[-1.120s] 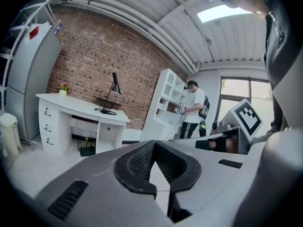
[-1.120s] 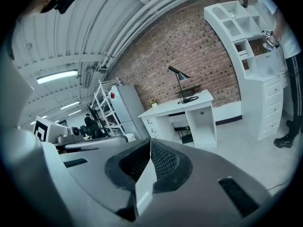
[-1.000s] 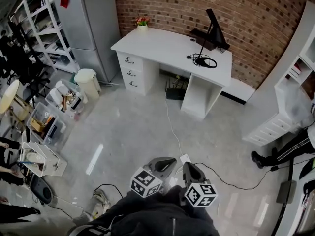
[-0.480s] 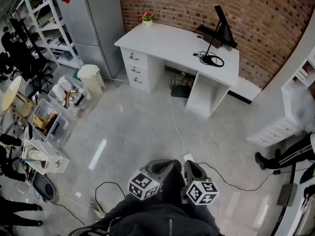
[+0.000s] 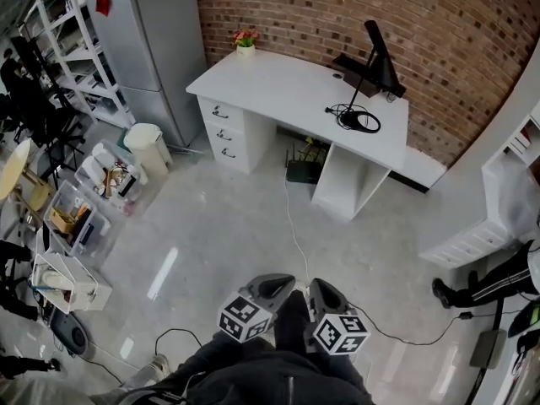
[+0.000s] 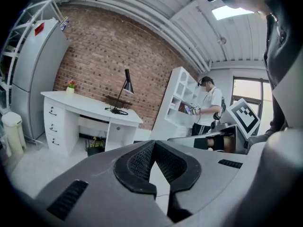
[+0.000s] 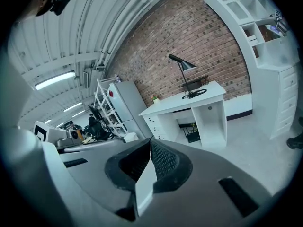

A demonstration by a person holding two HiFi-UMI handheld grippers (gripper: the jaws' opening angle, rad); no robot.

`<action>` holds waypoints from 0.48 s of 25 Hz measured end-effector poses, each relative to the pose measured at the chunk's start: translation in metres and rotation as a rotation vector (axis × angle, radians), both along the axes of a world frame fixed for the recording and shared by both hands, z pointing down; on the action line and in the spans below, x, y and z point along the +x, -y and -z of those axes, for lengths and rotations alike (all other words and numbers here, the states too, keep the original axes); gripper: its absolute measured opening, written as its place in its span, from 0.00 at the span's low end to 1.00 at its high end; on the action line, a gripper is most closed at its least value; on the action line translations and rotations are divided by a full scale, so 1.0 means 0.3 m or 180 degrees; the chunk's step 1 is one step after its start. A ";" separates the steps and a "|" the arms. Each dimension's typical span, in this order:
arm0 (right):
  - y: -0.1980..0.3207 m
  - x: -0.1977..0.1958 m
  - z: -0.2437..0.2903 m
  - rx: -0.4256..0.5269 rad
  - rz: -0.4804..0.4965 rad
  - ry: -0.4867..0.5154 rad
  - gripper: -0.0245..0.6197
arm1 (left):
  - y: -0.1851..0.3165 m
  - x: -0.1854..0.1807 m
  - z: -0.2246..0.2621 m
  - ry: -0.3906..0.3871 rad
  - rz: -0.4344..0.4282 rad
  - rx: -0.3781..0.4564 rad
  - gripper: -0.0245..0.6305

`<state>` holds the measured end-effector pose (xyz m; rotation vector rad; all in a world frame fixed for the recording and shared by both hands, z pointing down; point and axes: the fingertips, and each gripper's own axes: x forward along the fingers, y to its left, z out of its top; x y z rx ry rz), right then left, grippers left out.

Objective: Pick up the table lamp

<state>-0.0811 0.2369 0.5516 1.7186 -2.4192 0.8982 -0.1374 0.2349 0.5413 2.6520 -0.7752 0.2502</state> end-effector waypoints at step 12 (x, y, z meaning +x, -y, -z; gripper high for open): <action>0.412 0.213 0.032 -0.0040 -0.0039 0.0006 0.05 | 0.427 0.194 0.052 -0.0005 -0.0017 0.0040 0.05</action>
